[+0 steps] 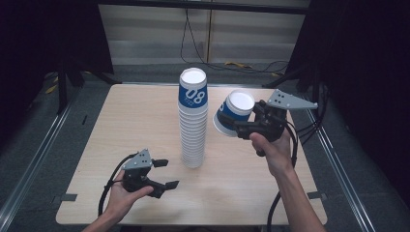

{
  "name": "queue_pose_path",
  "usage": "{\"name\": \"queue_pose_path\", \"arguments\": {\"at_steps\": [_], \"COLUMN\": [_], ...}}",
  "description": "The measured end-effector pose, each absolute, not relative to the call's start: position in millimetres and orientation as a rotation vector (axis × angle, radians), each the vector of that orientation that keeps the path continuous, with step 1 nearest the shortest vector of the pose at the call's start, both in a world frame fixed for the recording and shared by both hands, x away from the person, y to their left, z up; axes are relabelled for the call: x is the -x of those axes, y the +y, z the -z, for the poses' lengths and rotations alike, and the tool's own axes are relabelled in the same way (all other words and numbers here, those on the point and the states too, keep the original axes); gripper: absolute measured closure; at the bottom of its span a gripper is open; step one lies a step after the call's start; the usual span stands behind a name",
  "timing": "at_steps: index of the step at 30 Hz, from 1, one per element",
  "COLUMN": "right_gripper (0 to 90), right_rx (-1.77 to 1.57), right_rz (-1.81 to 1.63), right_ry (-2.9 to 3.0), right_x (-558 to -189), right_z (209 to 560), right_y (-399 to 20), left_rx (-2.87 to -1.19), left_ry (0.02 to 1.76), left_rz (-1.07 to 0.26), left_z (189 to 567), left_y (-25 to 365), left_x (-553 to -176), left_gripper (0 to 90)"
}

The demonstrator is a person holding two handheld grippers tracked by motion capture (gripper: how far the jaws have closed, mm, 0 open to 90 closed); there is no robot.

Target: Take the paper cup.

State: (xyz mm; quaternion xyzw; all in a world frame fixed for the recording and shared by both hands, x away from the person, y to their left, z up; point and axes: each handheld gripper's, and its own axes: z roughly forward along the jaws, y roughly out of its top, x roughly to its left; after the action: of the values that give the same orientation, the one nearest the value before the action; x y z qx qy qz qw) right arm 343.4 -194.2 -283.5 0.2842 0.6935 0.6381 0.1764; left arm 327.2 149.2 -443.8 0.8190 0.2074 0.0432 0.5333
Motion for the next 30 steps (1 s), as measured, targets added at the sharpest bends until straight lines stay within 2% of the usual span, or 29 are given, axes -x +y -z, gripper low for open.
{"name": "queue_pose_path", "arguments": {"at_steps": [16, 22, 30], "right_gripper": [25.6, 25.8, 26.2], "right_rx": [-0.849, -0.877, -0.854], "right_rz": [-1.842, -1.829, -1.848], "right_ry": [2.121, 2.163, 2.22], "right_x": [-344, -343, -344], "right_z": [335, 350, 363], "right_y": [-178, -173, -163], "left_rx": [-1.907, -1.905, -1.871], "left_ry": [0.424, 0.411, 0.405], "left_rz": [-0.045, -0.018, -0.008], "left_z": [423, 425, 421], "left_y": [112, 104, 109], "left_x": [-332, -332, -334], "left_gripper": [16.3, 16.1, 15.8]}}
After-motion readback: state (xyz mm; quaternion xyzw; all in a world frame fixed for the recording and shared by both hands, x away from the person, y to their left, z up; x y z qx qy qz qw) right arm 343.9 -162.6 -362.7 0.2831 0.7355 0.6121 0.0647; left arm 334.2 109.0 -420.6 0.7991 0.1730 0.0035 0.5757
